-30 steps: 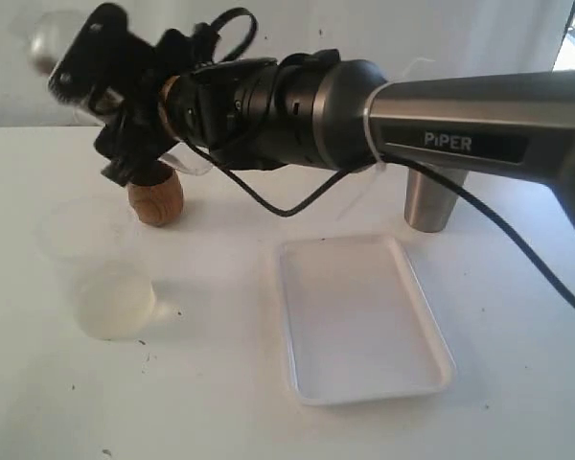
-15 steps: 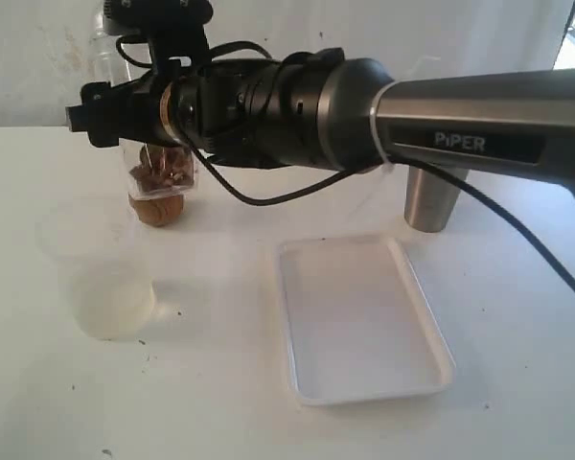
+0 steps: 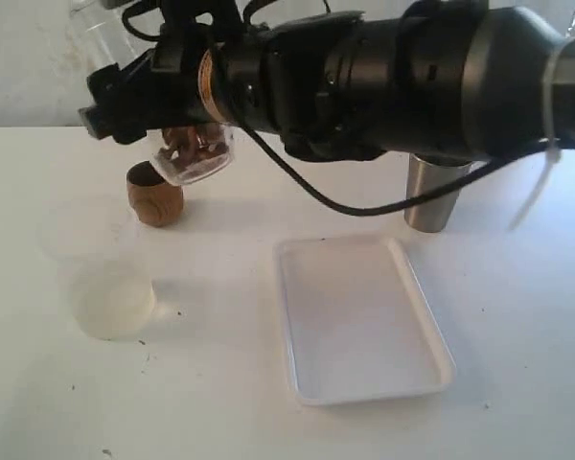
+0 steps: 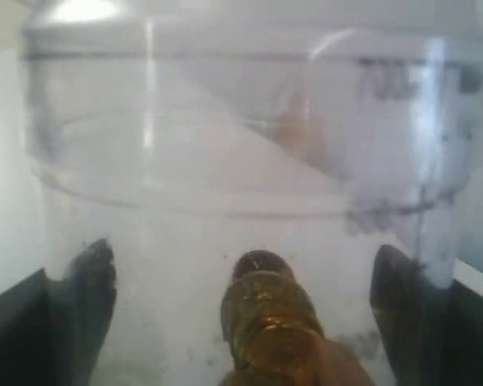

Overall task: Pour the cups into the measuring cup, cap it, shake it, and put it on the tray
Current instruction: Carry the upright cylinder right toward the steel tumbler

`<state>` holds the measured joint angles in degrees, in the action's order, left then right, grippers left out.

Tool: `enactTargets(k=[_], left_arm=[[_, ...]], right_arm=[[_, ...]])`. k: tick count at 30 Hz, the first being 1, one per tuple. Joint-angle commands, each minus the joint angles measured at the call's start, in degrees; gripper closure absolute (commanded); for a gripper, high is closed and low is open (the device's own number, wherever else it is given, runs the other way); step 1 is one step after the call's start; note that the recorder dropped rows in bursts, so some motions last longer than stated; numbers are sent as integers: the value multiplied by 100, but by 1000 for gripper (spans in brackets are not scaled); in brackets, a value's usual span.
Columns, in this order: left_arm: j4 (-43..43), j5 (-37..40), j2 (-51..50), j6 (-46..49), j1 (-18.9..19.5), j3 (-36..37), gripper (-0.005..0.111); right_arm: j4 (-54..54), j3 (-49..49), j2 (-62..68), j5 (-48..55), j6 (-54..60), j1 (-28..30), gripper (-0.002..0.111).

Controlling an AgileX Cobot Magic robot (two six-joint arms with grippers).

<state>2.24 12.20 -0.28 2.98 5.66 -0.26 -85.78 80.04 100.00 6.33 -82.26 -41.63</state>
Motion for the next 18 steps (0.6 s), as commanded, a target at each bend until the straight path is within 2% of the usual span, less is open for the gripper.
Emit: enactTargets(k=[1,4,8,11,14,15,18], left_arm=[[-16,-54,28,-19,-5,26,107],[-16,-54,28,-19,-5,26,107],[-16,-54,28,-19,-5,26,107],[-16,-54,28,-19,-5,26,107],[-16,-54,28,-19,-5,26,107],[-16,-54,28,-19,-5,26,107],[-16,-54,28,-19,-5,26,107]], right_arm=[[-286,-481,-633,-159,12,236,108],[-295,-1046,-1357,-170,30,629,108],[-295,-1992,-2452,-185,579,878,108],[-295,-2318,-3087,104,443,1102,108],[-835,-2866,-3680,795,-99,1386,108],[-1323,-3203,-3853,1118,-714,1436,108],[-1417,-3761,-3997,2139,-1974,1436,108]])
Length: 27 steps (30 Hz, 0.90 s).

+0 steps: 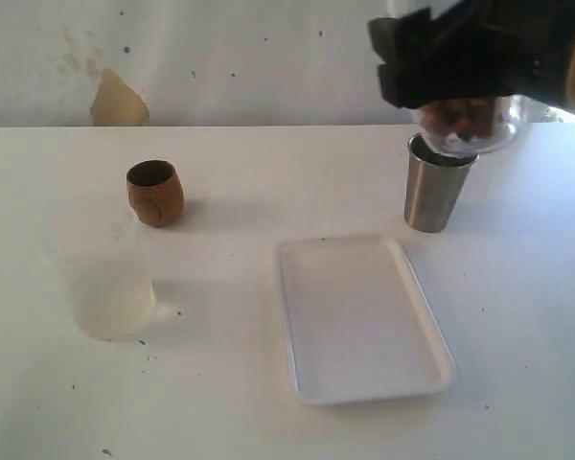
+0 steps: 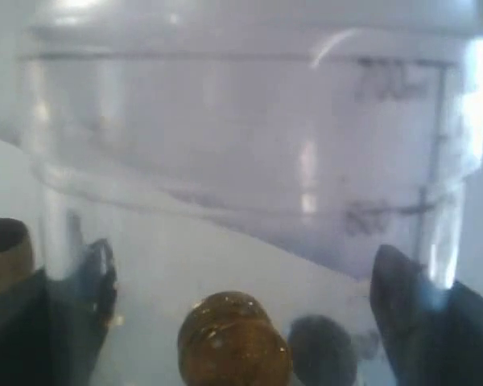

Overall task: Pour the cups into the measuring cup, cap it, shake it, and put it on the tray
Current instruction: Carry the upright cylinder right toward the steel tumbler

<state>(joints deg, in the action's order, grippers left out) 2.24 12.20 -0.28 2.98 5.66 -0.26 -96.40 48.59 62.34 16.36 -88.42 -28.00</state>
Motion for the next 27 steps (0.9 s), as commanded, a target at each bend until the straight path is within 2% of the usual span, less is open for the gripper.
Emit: enactTargets(k=[1,4,7,16,18,22,27], left_arm=[[-16,-54,28,-19,-5,26,107],[-16,-54,28,-19,-5,26,107],[-16,-54,28,-19,-5,26,107],[-16,-54,28,-19,-5,26,107],[-16,-54,28,-19,-5,26,107],[-16,-54,28,-19,-5,26,107],[-16,-54,28,-19,-5,26,107]], right_arm=[[-355,-793,-198,1515,-1743,73,108],[-355,-1261,22,2514,-2869,73,108],[-355,-1510,426,3089,-3130,73,108],[-355,-1062,1798,3111,-3137,73,108],[-355,-898,1850,2589,-2706,73,108],[-355,-429,1855,662,-1552,73,108],[-355,178,1819,-1164,-508,73,108]])
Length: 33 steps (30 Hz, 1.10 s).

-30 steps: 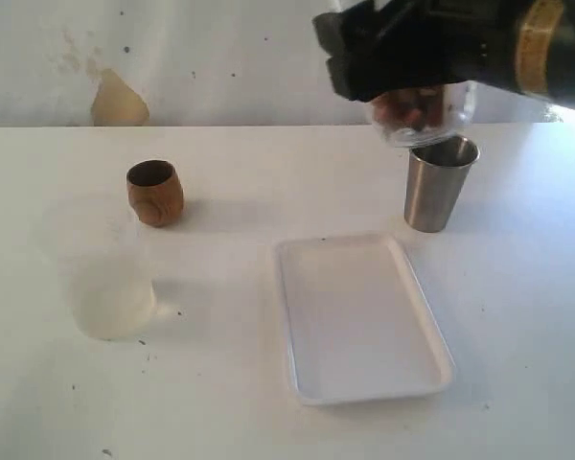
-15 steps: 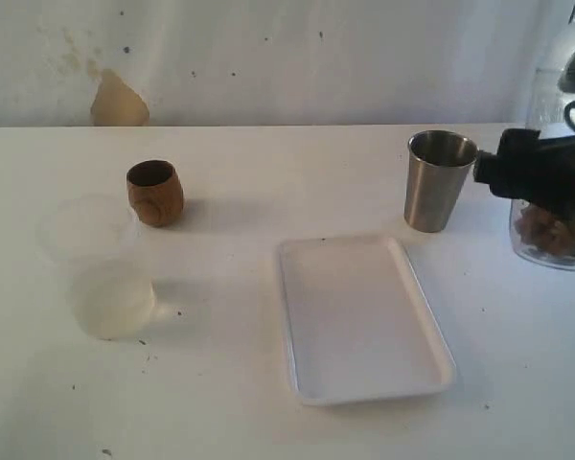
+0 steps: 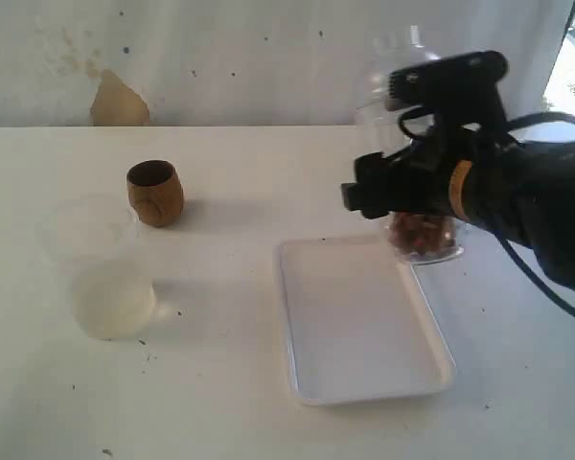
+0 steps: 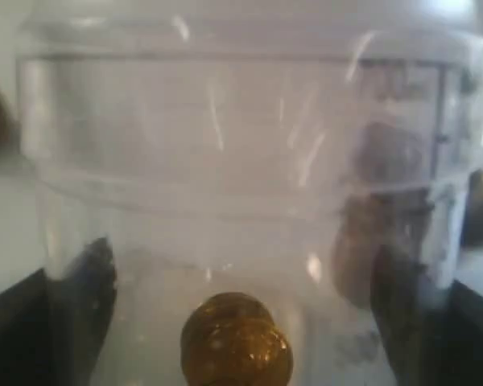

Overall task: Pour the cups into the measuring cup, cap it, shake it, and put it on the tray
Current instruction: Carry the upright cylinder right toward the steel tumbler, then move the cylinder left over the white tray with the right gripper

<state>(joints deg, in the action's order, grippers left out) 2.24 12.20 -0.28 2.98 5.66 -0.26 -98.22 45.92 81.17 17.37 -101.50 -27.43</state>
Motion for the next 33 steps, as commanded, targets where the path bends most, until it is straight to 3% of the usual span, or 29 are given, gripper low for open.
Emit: enactTargets(k=[1,5,7,11,14,20,28,33], left_arm=[[-16,-54,28,-19,-5,26,107],[-16,-54,28,-19,-5,26,107],[-16,-54,28,-19,-5,26,107],[-16,-54,28,-19,-5,26,107],[-16,-54,28,-19,-5,26,107],[-16,-54,28,-19,-5,26,107],[-16,-54,28,-19,-5,26,107],[-16,-54,28,-19,-5,26,107]], right_arm=[[-172,541,-94,-1531,833,16,108],[-172,724,-265,-2416,1120,16,108],[272,753,-379,-2976,1879,16,108],[3515,535,-559,-4280,4859,16,108],[5736,188,-583,-4630,6768,16,108],[9088,-722,-595,-5397,9442,112,108],[10160,-1559,-621,-5671,10608,505,108],[11505,-1947,-494,-6311,11091,905,108]])
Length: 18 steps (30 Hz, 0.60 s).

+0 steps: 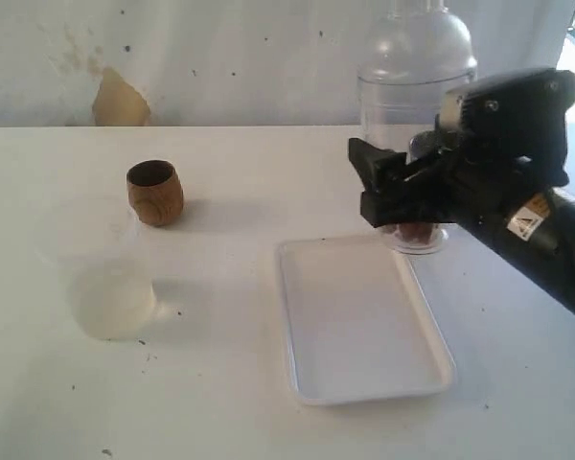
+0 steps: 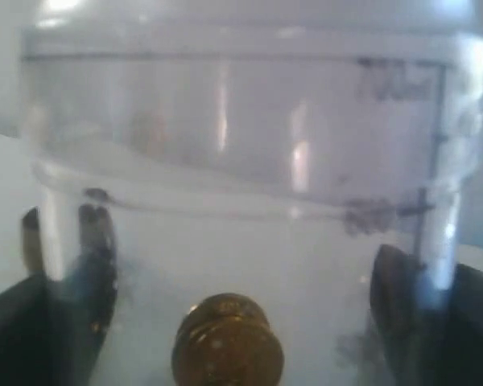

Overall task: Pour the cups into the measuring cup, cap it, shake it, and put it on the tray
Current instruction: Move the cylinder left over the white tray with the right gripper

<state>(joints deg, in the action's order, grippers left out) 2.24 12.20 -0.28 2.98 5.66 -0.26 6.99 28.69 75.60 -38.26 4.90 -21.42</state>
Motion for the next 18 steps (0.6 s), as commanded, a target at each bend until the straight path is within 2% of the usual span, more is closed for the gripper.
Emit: enactTargets(k=[1,5,11,18], left_arm=[[-16,-54,28,-19,-5,26,107],[-16,-54,28,-19,-5,26,107],[-16,-54,28,-19,-5,26,107],[-16,-54,28,-19,-5,26,107]], right_arm=[[1159,-277,138,-826,544,393,108],[1002,-451,541,-971,647,612,108],[999,-537,1350,-1886,693,641,108],[1155,-537,2316,-2520,324,996,108]])
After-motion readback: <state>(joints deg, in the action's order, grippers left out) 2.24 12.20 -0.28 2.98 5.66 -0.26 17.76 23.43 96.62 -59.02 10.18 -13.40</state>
